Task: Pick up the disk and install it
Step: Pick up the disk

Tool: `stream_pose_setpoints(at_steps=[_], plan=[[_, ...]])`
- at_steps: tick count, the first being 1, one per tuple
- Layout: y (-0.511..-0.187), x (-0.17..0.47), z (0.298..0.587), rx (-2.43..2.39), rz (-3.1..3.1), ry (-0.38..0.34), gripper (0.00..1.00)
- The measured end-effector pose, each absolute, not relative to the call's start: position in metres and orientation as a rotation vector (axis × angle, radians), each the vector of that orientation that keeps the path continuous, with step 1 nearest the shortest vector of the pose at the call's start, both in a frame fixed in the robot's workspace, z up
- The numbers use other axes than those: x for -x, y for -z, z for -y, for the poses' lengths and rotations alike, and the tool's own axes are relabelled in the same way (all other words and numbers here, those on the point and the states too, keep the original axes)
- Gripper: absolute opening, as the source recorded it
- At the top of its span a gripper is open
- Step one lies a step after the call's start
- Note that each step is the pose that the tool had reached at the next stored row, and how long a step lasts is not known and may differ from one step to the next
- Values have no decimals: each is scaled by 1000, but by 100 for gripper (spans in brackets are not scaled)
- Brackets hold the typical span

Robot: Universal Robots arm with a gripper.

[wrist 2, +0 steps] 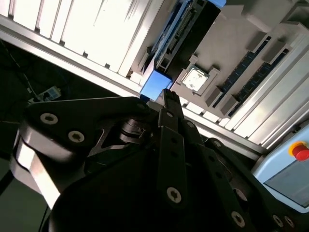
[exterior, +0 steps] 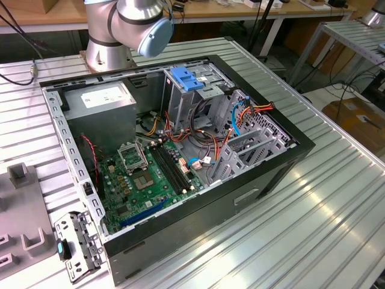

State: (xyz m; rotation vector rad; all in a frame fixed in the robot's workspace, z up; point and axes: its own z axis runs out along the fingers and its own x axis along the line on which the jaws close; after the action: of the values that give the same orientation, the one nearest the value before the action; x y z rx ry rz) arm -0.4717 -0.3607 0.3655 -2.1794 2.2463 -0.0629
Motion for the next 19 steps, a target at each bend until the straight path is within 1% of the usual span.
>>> stream_pose_setpoints(at_steps=[5, 9, 10, 11, 19], plan=[[-365, 468, 361, 2157, -2270, 62, 11], [-361, 468, 360, 2097, -2327, 62, 36], [-359, 468, 360, 2090, -2335, 61, 36], [-357, 468, 360, 2078, -2346, 60, 42], [-345, 469, 359, 2011, -2411, 55, 42]])
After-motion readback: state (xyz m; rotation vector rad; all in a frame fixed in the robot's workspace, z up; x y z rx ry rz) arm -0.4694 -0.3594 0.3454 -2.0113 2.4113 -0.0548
